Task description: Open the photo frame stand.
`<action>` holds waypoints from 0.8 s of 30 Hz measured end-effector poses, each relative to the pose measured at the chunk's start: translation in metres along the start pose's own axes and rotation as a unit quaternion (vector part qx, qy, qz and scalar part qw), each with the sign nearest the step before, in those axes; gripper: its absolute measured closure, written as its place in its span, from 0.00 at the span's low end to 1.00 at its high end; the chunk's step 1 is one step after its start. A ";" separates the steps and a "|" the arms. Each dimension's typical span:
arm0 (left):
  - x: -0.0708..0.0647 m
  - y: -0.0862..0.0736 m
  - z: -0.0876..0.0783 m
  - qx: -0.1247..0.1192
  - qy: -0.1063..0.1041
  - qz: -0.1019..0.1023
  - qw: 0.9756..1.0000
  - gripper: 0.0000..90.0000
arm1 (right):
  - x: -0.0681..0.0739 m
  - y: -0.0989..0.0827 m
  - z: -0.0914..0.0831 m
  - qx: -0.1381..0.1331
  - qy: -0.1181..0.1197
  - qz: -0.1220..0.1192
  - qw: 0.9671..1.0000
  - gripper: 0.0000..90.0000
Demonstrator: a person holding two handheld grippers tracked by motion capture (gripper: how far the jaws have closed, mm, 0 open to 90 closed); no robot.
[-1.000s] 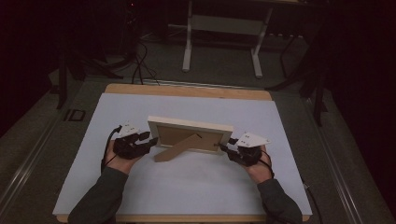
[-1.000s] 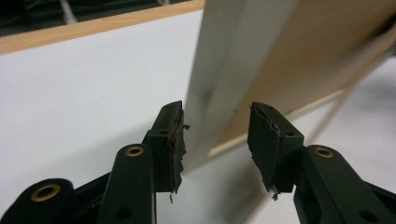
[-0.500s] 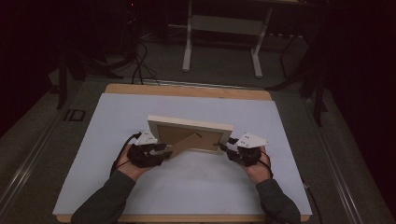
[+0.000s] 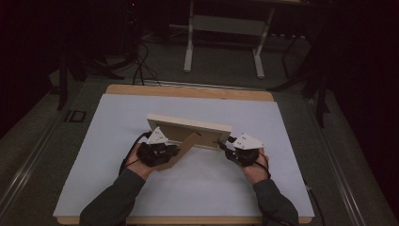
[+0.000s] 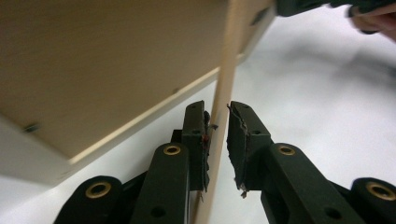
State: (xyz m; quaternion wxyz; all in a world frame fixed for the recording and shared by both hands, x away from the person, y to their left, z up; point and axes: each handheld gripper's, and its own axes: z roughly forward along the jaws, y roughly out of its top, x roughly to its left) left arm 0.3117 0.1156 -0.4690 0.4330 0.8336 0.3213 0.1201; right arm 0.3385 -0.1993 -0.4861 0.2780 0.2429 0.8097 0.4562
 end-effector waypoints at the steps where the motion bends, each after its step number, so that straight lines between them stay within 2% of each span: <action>1: -0.002 0.001 0.001 0.001 -0.002 0.003 1.000 0.87 | -0.001 0.000 0.001 0.000 -0.001 -0.001 1.000 0.70; 6: -0.012 0.004 0.002 -0.006 -0.029 0.011 0.999 0.88 | -0.004 0.001 0.004 0.004 -0.006 -0.016 1.000 0.70; 9: -0.019 0.007 0.006 0.004 -0.026 0.025 0.999 0.87 | -0.005 0.002 0.007 0.006 -0.007 -0.033 0.999 0.70; 14: -0.023 0.006 0.012 0.009 -0.026 0.024 0.999 0.87 | -0.008 0.002 0.009 0.010 -0.008 -0.042 0.999 0.69; 18: -0.021 0.004 0.012 0.002 -0.031 0.018 0.999 0.83 | -0.008 0.001 0.010 0.011 -0.013 -0.034 0.999 0.68; 24: -0.014 0.002 0.000 -0.017 -0.019 0.005 1.000 0.77 | -0.010 0.000 0.009 0.012 -0.009 -0.014 1.000 0.68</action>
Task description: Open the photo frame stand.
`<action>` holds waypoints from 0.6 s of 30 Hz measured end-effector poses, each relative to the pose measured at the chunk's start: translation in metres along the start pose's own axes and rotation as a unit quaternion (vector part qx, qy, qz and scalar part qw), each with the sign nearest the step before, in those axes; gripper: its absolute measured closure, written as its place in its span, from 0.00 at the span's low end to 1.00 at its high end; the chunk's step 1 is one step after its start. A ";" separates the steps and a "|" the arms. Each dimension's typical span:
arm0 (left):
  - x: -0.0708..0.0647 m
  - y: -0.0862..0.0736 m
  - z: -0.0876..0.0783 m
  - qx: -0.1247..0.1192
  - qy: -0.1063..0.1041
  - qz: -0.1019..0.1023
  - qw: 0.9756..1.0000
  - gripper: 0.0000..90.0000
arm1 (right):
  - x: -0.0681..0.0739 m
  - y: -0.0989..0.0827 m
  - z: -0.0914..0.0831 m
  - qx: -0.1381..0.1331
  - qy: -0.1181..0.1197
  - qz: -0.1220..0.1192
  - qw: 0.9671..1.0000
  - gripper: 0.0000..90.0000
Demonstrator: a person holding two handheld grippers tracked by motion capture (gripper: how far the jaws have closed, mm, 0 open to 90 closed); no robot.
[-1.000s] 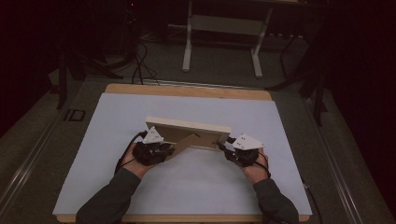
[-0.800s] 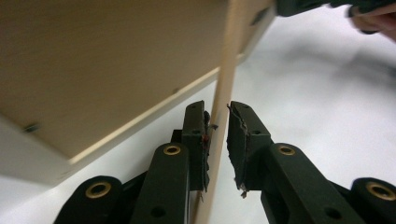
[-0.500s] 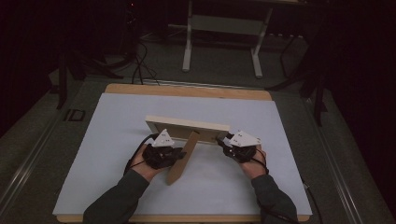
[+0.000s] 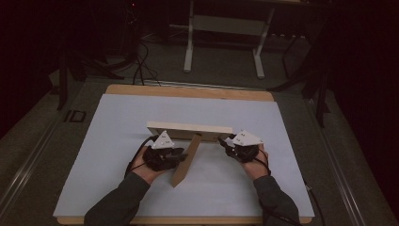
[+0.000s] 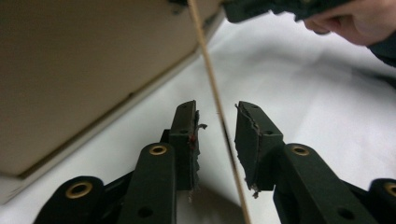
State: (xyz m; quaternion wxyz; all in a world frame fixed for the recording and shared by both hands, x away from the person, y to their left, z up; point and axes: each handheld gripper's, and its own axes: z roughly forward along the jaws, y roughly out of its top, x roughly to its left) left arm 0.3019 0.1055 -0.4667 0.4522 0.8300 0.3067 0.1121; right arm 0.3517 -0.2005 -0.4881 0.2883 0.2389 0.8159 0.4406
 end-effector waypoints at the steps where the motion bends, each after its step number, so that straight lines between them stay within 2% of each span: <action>1: 0.002 -0.001 -0.003 -0.005 0.001 -0.004 1.000 0.77 | 0.000 0.000 -0.001 0.001 0.000 0.001 1.000 0.67; 9: 0.016 -0.006 -0.029 -0.037 0.032 -0.026 0.998 0.73 | -0.001 -0.006 -0.008 0.002 0.018 0.030 0.999 0.62; 14: 0.025 -0.008 -0.045 -0.061 0.057 -0.044 0.996 0.70 | -0.002 -0.004 -0.014 0.000 0.031 0.047 0.998 0.59; 18: 0.031 -0.012 -0.054 -0.070 0.074 -0.052 0.993 0.69 | -0.004 -0.002 -0.018 0.001 0.036 0.057 0.998 0.59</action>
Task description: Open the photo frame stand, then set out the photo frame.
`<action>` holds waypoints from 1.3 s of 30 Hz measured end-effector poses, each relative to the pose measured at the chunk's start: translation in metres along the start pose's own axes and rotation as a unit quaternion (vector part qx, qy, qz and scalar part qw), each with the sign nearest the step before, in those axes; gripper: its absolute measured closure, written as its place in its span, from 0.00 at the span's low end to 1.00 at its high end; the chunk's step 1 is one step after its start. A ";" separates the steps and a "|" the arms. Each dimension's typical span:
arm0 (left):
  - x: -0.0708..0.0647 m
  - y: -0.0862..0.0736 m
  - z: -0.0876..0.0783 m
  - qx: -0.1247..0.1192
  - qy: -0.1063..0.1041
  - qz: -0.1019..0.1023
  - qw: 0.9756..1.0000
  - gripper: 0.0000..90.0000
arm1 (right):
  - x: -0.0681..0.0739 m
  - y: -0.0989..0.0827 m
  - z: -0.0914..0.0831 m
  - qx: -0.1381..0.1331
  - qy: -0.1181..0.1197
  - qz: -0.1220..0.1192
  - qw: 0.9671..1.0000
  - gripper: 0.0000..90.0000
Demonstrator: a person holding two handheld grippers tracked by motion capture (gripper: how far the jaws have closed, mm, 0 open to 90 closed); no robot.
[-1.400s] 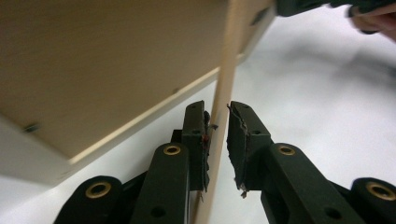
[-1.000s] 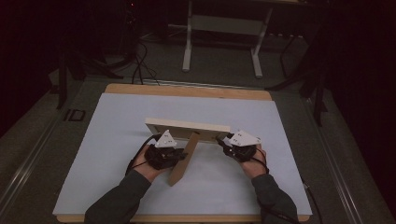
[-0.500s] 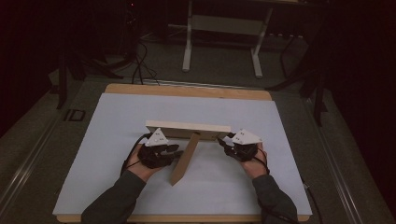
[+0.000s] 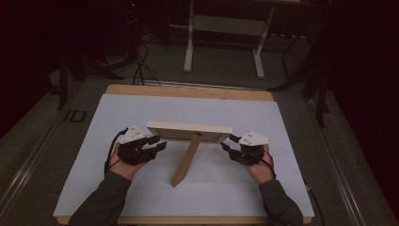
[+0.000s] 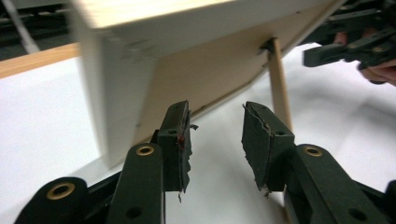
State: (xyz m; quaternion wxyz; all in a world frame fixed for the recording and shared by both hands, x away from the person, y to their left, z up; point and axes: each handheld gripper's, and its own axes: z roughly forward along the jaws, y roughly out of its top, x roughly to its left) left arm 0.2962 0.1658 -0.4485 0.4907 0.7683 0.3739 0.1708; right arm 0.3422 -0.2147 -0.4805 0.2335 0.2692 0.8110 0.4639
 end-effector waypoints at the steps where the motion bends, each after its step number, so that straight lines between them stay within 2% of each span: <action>1: 0.002 -0.001 -0.002 -0.001 0.004 -0.001 1.000 0.69 | 0.000 0.001 -0.001 -0.002 0.002 0.006 1.000 0.59; 7: 0.012 -0.005 -0.013 -0.002 0.038 -0.011 0.999 0.67 | 0.000 0.006 -0.009 -0.014 0.009 0.010 1.000 0.58; 8: 0.012 -0.005 -0.013 -0.002 0.038 -0.011 0.999 0.67 | 0.000 0.006 -0.009 -0.014 0.009 0.010 1.000 0.58; 9: 0.016 -0.005 -0.016 -0.001 0.054 -0.015 0.998 0.67 | 0.000 0.007 -0.010 -0.014 0.011 0.009 1.000 0.58; 12: 0.020 -0.005 -0.020 -0.003 0.076 -0.019 0.997 0.63 | -0.001 0.013 -0.013 -0.021 0.012 0.003 1.000 0.57; 18: 0.025 -0.002 -0.021 -0.010 0.099 -0.022 0.995 0.58 | 0.000 0.021 -0.016 -0.035 0.017 0.001 0.999 0.56; 26: 0.027 0.003 -0.019 -0.028 0.096 -0.017 0.995 0.53 | 0.003 0.031 -0.017 -0.042 0.019 -0.005 0.999 0.55; 39: 0.028 0.010 -0.010 -0.022 0.091 0.002 0.996 0.53 | 0.001 0.040 -0.016 -0.044 0.024 -0.011 0.999 0.57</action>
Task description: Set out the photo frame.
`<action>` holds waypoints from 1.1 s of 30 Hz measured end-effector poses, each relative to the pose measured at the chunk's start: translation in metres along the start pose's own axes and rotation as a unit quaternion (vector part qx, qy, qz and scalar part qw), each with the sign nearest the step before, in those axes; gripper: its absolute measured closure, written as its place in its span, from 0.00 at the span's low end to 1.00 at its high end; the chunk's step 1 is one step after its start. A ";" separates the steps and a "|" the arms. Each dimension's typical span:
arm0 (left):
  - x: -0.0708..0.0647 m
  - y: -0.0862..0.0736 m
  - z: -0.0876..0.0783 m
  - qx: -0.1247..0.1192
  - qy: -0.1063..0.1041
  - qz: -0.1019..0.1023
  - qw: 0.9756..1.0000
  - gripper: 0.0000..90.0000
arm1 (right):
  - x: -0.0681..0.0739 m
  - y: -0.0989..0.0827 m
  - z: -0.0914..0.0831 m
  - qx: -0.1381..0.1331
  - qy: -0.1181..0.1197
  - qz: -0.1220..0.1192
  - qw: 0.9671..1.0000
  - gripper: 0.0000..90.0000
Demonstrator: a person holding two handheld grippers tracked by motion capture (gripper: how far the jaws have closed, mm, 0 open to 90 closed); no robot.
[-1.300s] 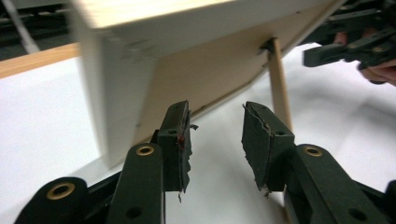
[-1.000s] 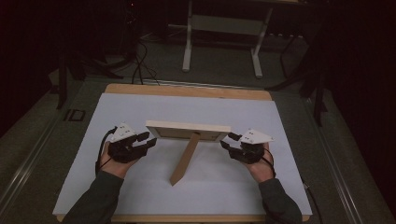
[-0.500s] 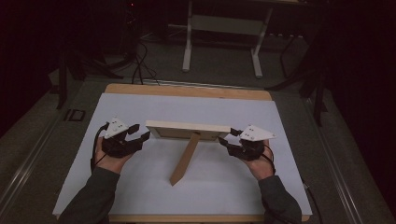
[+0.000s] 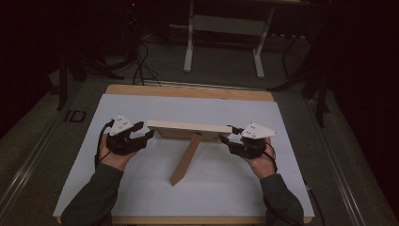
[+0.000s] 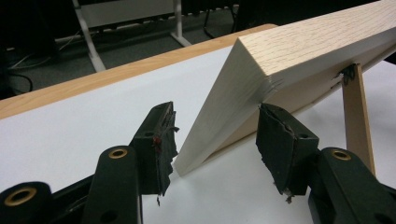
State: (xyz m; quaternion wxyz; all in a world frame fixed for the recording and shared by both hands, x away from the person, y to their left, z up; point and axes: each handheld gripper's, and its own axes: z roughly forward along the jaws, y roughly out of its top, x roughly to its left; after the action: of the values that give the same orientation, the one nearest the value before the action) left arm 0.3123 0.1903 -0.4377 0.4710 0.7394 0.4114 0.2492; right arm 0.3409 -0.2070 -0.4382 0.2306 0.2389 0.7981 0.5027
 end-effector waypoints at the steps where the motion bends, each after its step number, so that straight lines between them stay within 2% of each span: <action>1: 0.000 0.000 0.001 -0.001 -0.002 0.001 1.000 0.53 | 0.000 0.000 0.000 0.000 0.001 0.000 1.000 0.58; 8: -0.004 0.006 0.004 -0.008 -0.002 0.012 1.000 0.56 | 0.000 0.000 0.001 -0.003 -0.003 0.000 1.000 0.63; 14: -0.009 0.010 0.009 0.000 -0.003 0.025 1.000 0.61 | 0.000 0.000 0.000 -0.002 -0.002 -0.003 1.000 0.65; 33: -0.001 0.019 0.020 0.010 -0.003 0.002 1.000 0.62 | 0.007 0.001 -0.005 0.002 -0.007 -0.019 1.000 0.68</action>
State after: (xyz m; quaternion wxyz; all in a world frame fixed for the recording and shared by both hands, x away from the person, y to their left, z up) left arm 0.3341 0.1752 -0.4291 0.4642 0.7456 0.4115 0.2435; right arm 0.3325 -0.2054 -0.4360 0.2451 0.2279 0.8019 0.4949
